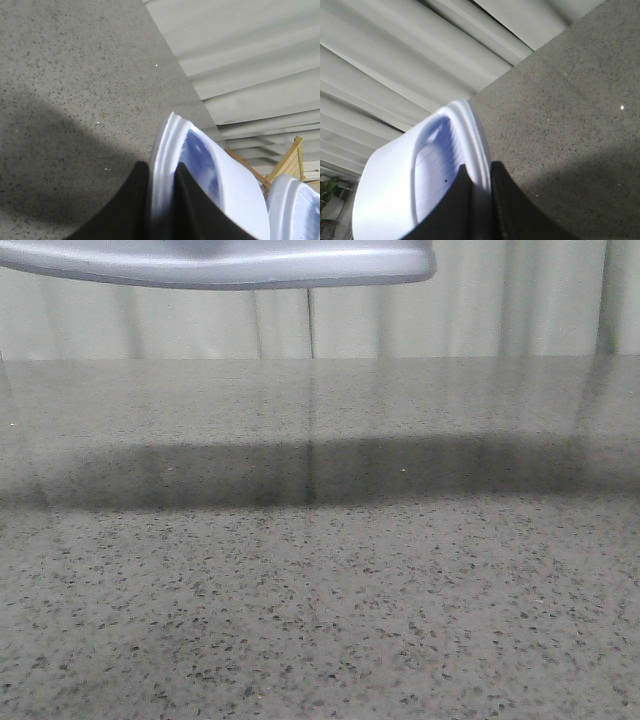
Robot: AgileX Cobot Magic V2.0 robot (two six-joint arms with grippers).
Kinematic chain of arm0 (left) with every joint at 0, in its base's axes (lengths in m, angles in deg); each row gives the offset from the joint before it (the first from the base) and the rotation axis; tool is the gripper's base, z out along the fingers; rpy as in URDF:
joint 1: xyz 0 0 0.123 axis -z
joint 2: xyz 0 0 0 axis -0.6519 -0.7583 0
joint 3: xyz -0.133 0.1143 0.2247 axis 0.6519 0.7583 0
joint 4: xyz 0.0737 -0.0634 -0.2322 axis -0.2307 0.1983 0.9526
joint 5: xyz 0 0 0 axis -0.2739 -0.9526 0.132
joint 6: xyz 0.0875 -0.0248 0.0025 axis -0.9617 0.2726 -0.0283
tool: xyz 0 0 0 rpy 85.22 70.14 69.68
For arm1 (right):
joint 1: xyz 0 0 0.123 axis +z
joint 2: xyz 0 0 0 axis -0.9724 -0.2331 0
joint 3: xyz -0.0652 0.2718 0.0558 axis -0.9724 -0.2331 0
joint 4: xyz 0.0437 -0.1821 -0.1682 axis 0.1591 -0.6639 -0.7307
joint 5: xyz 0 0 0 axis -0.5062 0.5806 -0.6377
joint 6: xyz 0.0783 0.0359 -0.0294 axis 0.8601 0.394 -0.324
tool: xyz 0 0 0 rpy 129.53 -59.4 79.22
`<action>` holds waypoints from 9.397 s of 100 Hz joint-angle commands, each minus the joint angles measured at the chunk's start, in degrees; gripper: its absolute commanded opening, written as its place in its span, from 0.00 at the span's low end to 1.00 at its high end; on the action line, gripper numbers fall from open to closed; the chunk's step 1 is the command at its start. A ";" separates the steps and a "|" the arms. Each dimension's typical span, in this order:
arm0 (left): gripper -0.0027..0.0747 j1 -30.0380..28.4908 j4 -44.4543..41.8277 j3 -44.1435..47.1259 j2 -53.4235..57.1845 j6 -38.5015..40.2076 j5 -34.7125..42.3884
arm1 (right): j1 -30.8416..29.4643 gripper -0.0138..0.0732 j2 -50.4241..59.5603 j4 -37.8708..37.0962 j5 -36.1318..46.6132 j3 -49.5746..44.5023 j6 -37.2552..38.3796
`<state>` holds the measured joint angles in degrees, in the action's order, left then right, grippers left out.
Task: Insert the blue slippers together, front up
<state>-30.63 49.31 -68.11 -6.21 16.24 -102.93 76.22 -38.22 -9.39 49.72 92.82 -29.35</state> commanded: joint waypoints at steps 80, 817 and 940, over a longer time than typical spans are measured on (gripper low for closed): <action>0.07 0.38 14.01 -1.62 0.71 -14.98 -1.22 | -0.22 0.04 -3.71 3.58 -1.26 2.10 -1.03; 0.07 0.38 20.87 -6.98 -13.05 -25.52 -24.26 | -15.22 0.79 -16.31 46.81 -21.80 -0.75 -55.90; 0.12 0.38 12.57 -4.48 -23.63 -29.39 -13.22 | -15.22 0.79 -16.31 46.81 -22.85 -0.75 -55.90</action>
<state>-30.63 59.45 -71.10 -30.93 -12.74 -115.52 61.30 -55.68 32.69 29.03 90.24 -83.99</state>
